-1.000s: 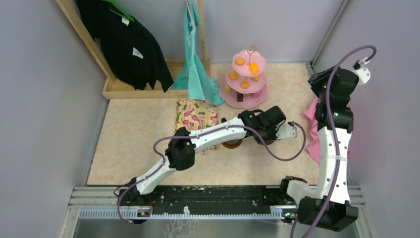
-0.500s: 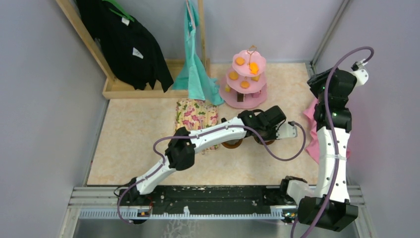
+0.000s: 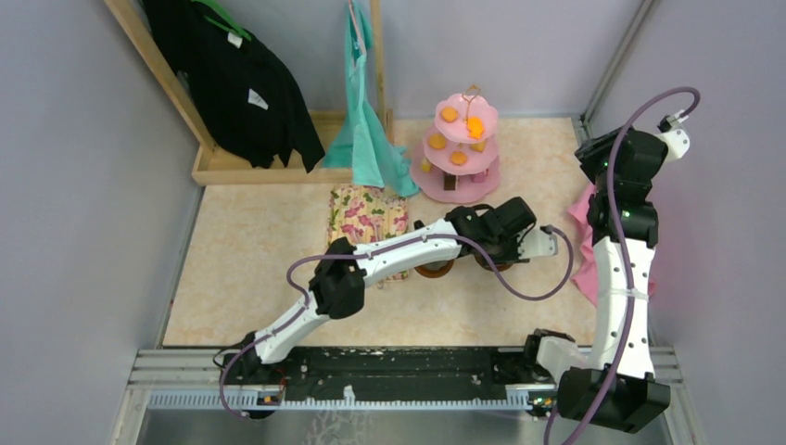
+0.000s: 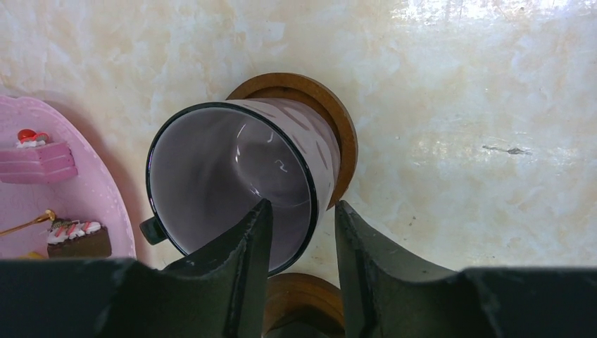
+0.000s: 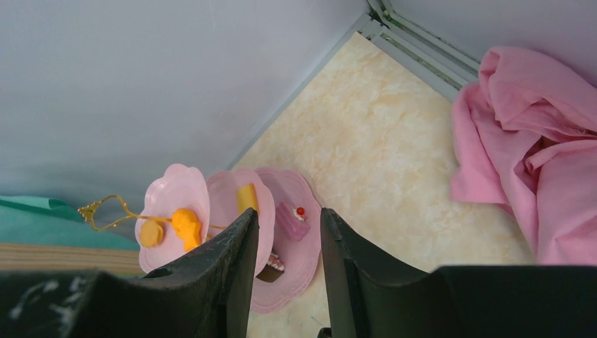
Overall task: Serve the afternoon tea
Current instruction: Place the cup on the coaster.
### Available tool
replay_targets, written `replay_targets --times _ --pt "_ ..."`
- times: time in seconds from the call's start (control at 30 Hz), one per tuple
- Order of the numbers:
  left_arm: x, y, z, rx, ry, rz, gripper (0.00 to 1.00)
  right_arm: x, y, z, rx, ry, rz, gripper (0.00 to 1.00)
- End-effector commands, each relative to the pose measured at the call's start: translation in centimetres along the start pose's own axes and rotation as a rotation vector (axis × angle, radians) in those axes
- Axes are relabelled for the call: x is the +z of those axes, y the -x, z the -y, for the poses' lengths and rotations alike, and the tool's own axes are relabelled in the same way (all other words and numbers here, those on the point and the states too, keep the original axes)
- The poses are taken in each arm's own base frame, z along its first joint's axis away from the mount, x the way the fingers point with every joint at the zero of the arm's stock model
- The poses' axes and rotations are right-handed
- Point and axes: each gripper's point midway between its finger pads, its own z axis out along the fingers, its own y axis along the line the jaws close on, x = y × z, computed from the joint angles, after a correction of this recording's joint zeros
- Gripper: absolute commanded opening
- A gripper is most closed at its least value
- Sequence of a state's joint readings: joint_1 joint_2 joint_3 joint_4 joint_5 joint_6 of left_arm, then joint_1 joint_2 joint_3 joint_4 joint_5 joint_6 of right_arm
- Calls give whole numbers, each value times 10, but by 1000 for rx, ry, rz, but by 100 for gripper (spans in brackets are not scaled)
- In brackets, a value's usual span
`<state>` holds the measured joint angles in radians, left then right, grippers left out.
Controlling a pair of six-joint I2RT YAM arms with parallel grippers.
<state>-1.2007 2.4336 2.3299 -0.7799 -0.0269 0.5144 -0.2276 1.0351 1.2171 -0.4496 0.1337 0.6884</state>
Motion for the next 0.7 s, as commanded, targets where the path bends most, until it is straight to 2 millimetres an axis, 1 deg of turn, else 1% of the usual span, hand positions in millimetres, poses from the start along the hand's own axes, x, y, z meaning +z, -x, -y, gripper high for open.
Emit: replay_targets --times 0.0,0.03,0.07,0.1,0.23,0.3,0.47,0.57,0.67 --pt "-3 14 -4 11 15 42 37 -2 17 -8 1 33 62 38" --pt "-2 14 -3 13 10 43 30 -2 17 -8 2 33 61 38" --pt "-1 14 -2 14 6 44 25 -2 17 -8 1 34 61 38" --pt "-1 14 -2 13 7 46 24 -2 16 -7 1 31 60 38" --pt "3 14 -1 15 3 48 24 -1 15 -7 1 32 58 38" --pt "5 13 0 13 -1 50 22 -2 15 -7 2 32 60 38" --pt "5 21 0 -2 -7 74 19 -2 16 -8 3 34 61 38" --pt "4 26 -1 -8 -7 92 19 -2 15 -7 2 33 59 38" --pt "6 27 -1 -9 -7 97 19 -2 15 -6 0 29 60 38"
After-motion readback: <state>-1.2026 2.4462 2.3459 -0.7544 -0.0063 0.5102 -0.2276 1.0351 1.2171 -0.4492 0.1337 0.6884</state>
